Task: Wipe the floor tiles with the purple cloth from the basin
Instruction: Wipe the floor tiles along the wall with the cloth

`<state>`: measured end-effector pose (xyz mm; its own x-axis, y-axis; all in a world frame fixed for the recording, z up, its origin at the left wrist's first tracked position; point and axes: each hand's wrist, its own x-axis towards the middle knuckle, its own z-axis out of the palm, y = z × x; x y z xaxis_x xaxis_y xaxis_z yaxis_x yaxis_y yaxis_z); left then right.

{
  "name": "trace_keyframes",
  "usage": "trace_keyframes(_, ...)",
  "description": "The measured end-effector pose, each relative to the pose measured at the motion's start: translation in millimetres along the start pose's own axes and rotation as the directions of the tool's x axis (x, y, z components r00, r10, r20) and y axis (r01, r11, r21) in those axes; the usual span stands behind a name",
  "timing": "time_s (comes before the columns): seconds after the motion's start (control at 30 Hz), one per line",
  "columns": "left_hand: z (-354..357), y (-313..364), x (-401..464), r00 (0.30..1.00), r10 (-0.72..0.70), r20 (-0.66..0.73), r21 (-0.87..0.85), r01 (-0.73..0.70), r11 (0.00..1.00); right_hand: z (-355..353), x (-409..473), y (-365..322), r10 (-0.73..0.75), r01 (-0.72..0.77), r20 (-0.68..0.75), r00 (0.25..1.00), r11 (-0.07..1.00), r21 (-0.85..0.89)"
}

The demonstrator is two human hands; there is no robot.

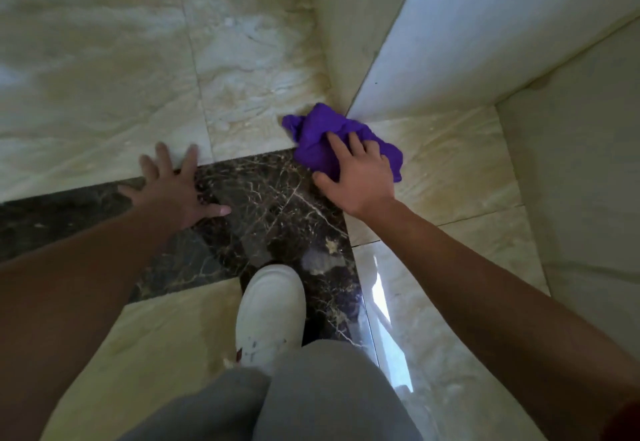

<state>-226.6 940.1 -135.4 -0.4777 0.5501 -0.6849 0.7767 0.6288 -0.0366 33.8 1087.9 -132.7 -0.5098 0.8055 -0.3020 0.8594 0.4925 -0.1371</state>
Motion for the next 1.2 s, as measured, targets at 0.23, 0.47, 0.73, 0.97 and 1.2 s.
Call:
trace_keyframes(0.23,-27.8,-2.1,16.1,0.918,0.130,-0.374,0.045,-0.122,0.992,-8.4,16.1,-30.2,-0.007,0.012,0.042,0.999,0.991,-0.132)
trace_keyframes(0.47,-40.0,-15.1,42.2,0.948,0.141,-0.284,0.001,-0.147,0.989,1.3,52.5,-64.4,0.036,-0.037,-0.027,0.999,0.998,-0.043)
trace_keyframes(0.73,-66.8,-51.4,73.9,0.939,0.063,-0.339,-0.045,-0.083,0.996,-14.1,146.4,-82.1,0.140,-0.139,0.037,0.989,0.990,-0.025)
trace_keyframes(0.97,-101.9,-63.2,132.0,0.927,0.071,-0.369,-0.091,-0.112,0.990,-39.0,225.4,-88.0,0.171,-0.168,0.088,0.981,0.985,-0.036)
trace_keyframes(1.2,-117.3,-59.8,196.1,0.837,0.068,-0.542,-0.125,-0.161,0.979,-55.9,286.5,-101.2,0.203,-0.201,0.066,0.977,0.979,-0.038)
